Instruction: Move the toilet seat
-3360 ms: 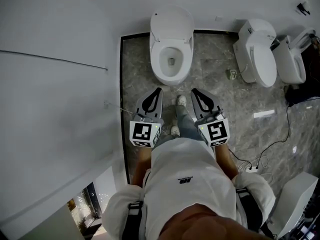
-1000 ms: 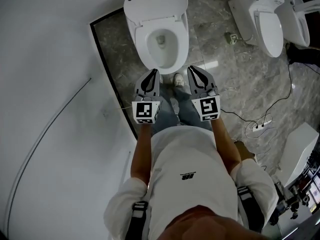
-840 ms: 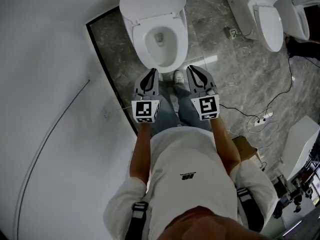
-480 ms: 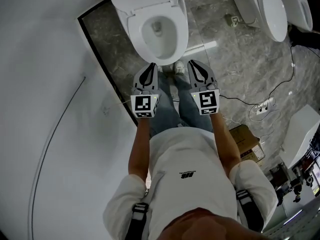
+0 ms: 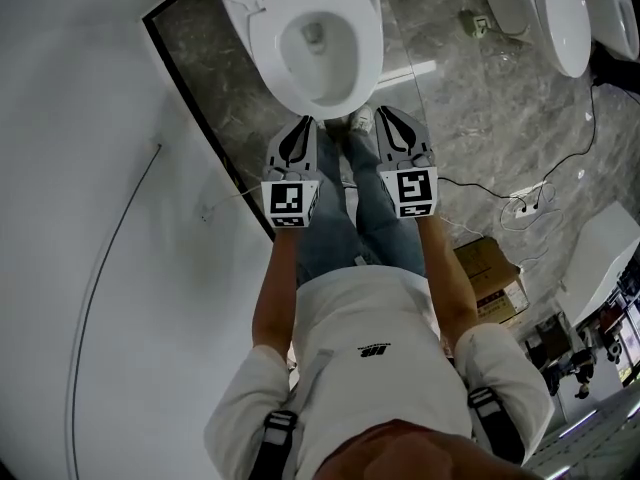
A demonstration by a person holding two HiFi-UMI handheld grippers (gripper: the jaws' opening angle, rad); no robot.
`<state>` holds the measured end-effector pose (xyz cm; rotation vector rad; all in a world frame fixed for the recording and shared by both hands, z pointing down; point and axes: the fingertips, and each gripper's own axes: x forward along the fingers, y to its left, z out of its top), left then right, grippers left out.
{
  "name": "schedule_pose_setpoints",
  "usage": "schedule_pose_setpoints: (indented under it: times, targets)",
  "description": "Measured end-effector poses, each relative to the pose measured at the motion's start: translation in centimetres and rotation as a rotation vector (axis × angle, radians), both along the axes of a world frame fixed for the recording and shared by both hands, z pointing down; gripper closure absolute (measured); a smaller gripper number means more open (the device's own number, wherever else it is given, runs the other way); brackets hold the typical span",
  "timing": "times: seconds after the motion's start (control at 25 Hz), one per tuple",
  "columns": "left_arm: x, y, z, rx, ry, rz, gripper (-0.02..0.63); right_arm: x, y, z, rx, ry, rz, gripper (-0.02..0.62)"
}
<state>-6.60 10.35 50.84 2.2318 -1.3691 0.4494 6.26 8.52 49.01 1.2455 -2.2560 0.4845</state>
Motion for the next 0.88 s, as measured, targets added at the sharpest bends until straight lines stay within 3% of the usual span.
schedule_pose_setpoints:
  times: [0.88]
  targets:
    - [-1.0, 2.9, 12.6, -0.142, -0.029, -0.033, 0.569, 0.8, 2.4, 13.7, -0.158, 0.037, 0.041, 0.56]
